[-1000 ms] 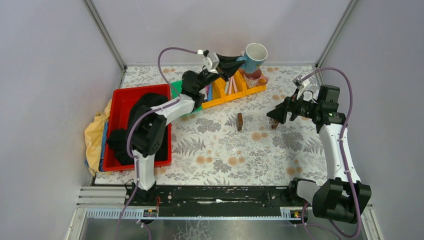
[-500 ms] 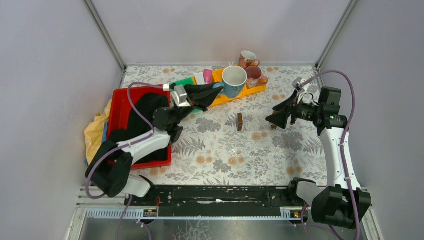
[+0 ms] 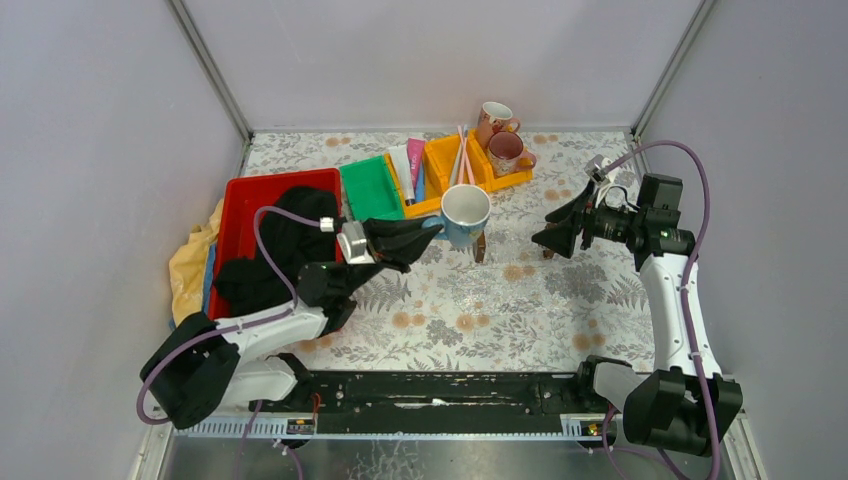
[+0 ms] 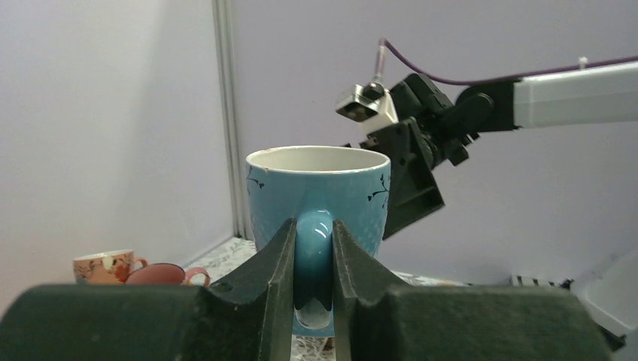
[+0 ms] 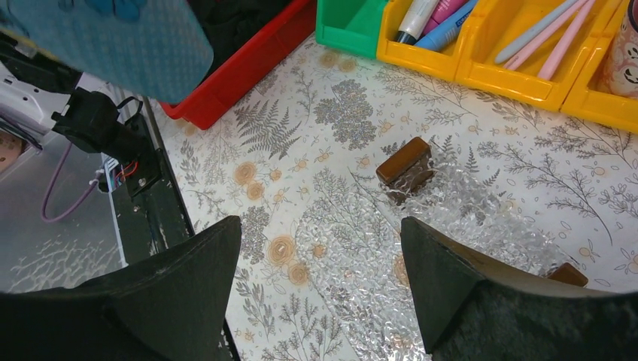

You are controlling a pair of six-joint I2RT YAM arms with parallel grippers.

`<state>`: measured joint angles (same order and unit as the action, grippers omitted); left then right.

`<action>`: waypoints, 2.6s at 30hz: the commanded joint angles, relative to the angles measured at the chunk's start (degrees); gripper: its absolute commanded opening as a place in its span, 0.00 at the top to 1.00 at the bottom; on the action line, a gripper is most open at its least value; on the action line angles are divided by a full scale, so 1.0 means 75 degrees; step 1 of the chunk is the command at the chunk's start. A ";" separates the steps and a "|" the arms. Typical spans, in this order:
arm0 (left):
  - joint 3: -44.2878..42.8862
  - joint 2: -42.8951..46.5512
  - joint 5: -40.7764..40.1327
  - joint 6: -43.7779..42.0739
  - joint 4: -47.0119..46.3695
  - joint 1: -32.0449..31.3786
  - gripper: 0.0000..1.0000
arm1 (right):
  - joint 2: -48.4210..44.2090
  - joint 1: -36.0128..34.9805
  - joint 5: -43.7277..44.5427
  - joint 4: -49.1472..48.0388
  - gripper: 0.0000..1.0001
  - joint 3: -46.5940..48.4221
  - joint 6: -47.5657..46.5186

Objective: Prepare toiletry sets of a toothbrush and toothpaste on the tray

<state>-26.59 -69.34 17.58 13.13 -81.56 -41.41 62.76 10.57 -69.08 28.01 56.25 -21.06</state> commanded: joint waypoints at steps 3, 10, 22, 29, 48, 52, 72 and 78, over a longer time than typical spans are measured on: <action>0.0463 0.0145 -0.0362 -0.0982 -0.1330 -0.0564 1.00 | 0.0054 0.0041 -0.0367 0.0015 0.16 0.0129 -0.0133; 0.0873 -0.0075 -0.0440 -0.1215 -0.1363 -0.0826 1.00 | 0.0136 0.0044 -0.0470 0.0038 0.16 0.0131 -0.0111; 0.1318 -0.0775 -0.0157 -0.1538 -0.1373 -0.1011 1.00 | 0.0515 0.0033 -0.1006 0.0187 0.15 0.0081 -0.0083; 0.1274 -0.1135 -0.0141 -0.1659 -0.1372 -0.1121 1.00 | 0.0608 -0.0210 -0.0732 -0.0359 0.13 -0.0055 0.0654; 0.1598 -0.1057 -0.0452 -0.2058 -0.1348 -0.1465 1.00 | 0.1874 -0.3462 0.3000 0.2326 0.18 0.1990 -0.0343; 0.1630 -0.1042 -0.0517 -0.2155 -0.1348 -0.1509 1.00 | 0.1976 -0.4019 0.3691 0.2386 0.23 0.2099 -0.0241; 0.1813 -0.0902 -0.0810 -0.2063 -0.1336 -0.1624 0.70 | 0.2117 -0.4819 0.4686 0.2184 1.00 0.2300 0.0089; 0.2105 -0.0630 -0.1043 -0.1624 -0.1331 -0.1624 0.30 | 0.2050 -0.4814 0.4762 0.2046 1.00 0.2286 0.0083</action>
<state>-12.47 -76.29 12.16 -0.82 -85.08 -53.63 79.26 -25.54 -32.77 44.56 71.02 -19.59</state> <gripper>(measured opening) 0.620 0.038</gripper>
